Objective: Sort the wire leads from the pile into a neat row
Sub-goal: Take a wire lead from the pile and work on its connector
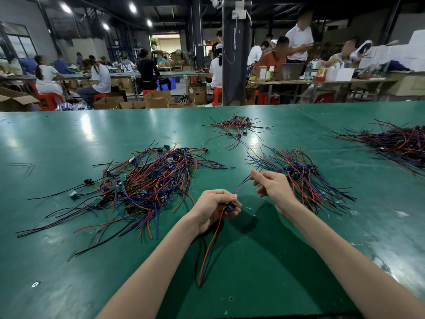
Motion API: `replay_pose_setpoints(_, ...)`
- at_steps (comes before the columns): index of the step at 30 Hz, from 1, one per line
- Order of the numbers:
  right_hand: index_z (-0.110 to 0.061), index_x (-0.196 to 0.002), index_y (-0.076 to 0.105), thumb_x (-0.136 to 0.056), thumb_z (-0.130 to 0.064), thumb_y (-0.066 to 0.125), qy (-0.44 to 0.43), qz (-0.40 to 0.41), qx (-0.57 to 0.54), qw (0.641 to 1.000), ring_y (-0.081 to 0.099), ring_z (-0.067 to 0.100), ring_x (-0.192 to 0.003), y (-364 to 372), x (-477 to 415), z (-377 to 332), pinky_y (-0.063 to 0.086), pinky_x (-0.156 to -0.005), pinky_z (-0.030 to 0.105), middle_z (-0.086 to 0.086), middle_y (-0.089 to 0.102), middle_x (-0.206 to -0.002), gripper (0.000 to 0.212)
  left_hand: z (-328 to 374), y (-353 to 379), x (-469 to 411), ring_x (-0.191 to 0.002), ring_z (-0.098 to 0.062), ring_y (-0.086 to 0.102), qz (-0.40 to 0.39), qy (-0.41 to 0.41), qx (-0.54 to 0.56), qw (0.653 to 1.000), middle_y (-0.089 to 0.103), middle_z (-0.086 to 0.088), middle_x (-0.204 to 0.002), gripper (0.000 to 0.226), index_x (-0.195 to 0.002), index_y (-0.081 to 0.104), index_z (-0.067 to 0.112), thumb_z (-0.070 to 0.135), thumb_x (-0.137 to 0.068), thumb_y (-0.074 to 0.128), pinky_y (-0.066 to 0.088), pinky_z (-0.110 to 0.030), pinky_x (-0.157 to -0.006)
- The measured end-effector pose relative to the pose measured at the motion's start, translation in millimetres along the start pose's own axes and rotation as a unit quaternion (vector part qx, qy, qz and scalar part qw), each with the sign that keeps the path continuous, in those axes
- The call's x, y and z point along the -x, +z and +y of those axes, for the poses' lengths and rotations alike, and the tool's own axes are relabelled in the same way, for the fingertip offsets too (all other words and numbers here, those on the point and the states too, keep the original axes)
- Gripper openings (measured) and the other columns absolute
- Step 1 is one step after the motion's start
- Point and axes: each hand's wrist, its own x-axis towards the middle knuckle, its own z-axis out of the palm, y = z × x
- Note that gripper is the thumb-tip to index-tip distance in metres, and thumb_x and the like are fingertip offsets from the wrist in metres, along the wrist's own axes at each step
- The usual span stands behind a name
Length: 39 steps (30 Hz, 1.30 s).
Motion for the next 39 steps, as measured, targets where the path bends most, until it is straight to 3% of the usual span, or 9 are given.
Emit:
replay_pose_setpoints(6, -0.003, -0.073, 0.069, -0.077, -0.021, 0.069, 0.075, -0.169, -0.105, 0.977, 0.047, 0.008, -0.047, 21.0, 20.3, 0.0, 0.038, -0.045, 0.017, 0.003, 0.06, -0.059, 0.019, -0.8, 2.2, -0.2, -0.049, -0.015, 0.06, 0.016, 0.005, 0.008, 1.0, 0.063, -0.008, -0.06, 0.02, -0.069, 0.057, 0.001, -0.001, -0.089, 0.055, 0.052, -0.021, -0.051)
replay_pose_setpoints(9, -0.005, -0.071, 0.07, -0.067, -0.022, 0.072, 0.095, -0.181, -0.138, 0.969, 0.046, 0.012, -0.055, 25.7, 23.0, 0.8, 0.035, -0.055, 0.023, 0.006, 0.061, -0.062, 0.018, -0.4, 2.1, 0.0, -0.048, -0.012, 0.06, 0.009, 0.003, 0.004, 1.0, 0.066, -0.004, -0.058, 0.02, -0.071, 0.058, 0.002, -0.001, -0.09, 0.053, 0.052, -0.02, -0.051)
replay_pose_setpoints(12, -0.008, -0.066, 0.071, -0.066, -0.017, 0.075, 0.111, -0.178, -0.158, 0.965, 0.046, 0.012, -0.055, 24.4, 20.5, 0.5, 0.035, -0.055, 0.022, 0.005, 0.062, -0.062, 0.01, -0.3, 3.4, -0.5, -0.049, -0.011, 0.06, 0.002, 0.001, -0.009, 1.0, 0.066, -0.003, -0.058, 0.018, -0.075, 0.059, 0.001, 0.0, -0.091, 0.052, 0.052, -0.019, -0.05)
replay_pose_setpoints(18, -0.006, -0.062, 0.064, -0.075, -0.004, 0.075, 0.06, -0.105, -0.108, 0.987, 0.038, 0.006, -0.036, 27.5, 15.4, 1.7, 0.031, -0.038, 0.015, -0.001, 0.052, -0.046, 0.018, -1.2, 4.9, -3.2, -0.049, -0.012, 0.056, 0.031, 0.005, -0.021, 0.999, 0.056, -0.008, -0.06, 0.019, -0.07, 0.058, 0.001, -0.002, -0.089, 0.054, 0.05, -0.02, -0.047)
replay_pose_setpoints(26, -0.014, -0.054, 0.061, -0.075, -0.011, 0.079, 0.02, 0.024, 0.0, 1.0, 0.037, 0.007, -0.036, 11.5, -0.3, 8.7, 0.031, -0.038, 0.018, -0.006, 0.048, -0.041, 0.028, -0.4, 4.0, -2.1, -0.046, -0.013, 0.058, 0.009, -0.002, -0.033, 0.999, 0.064, -0.008, -0.057, 0.021, -0.067, 0.057, -0.001, -0.001, -0.089, 0.055, 0.05, -0.019, -0.047)
replay_pose_setpoints(30, -0.016, -0.056, 0.062, -0.076, -0.014, 0.079, -0.017, 0.069, 0.067, 0.995, 0.04, 0.009, -0.044, 4.9, -6.0, 11.3, 0.035, -0.045, 0.018, -0.012, 0.049, -0.042, 0.026, -1.2, 4.0, -2.9, -0.046, -0.014, 0.058, 0.007, -0.001, -0.041, 0.999, 0.064, -0.008, -0.057, 0.022, -0.066, 0.057, 0.0, -0.001, -0.089, 0.055, 0.049, -0.019, -0.047)
replay_pose_setpoints(35, -0.012, -0.067, 0.068, -0.079, -0.016, 0.076, -0.063, 0.103, 0.119, 0.986, 0.052, 0.015, -0.059, 6.3, -6.6, 12.8, 0.048, -0.068, 0.032, 0.0, 0.062, -0.061, 0.015, -1.3, 3.5, -4.2, -0.047, -0.014, 0.059, 0.007, 0.0, -0.044, 0.999, 0.064, -0.009, -0.058, 0.022, -0.067, 0.058, 0.0, 0.0, -0.089, 0.055, 0.049, -0.019, -0.047)
replay_pose_setpoints(39, -0.018, -0.063, 0.065, -0.081, -0.018, 0.074, -0.045, 0.116, 0.115, 0.986, 0.05, 0.013, -0.055, 3.2, -9.3, 14.5, 0.046, -0.062, 0.03, -0.003, 0.06, -0.058, 0.02, -1.1, 3.5, -4.3, -0.047, -0.013, 0.059, 0.004, -0.001, -0.044, 0.999, 0.064, -0.009, -0.058, 0.024, -0.066, 0.057, 0.001, 0.0, -0.089, 0.055, 0.049, -0.018, -0.047)
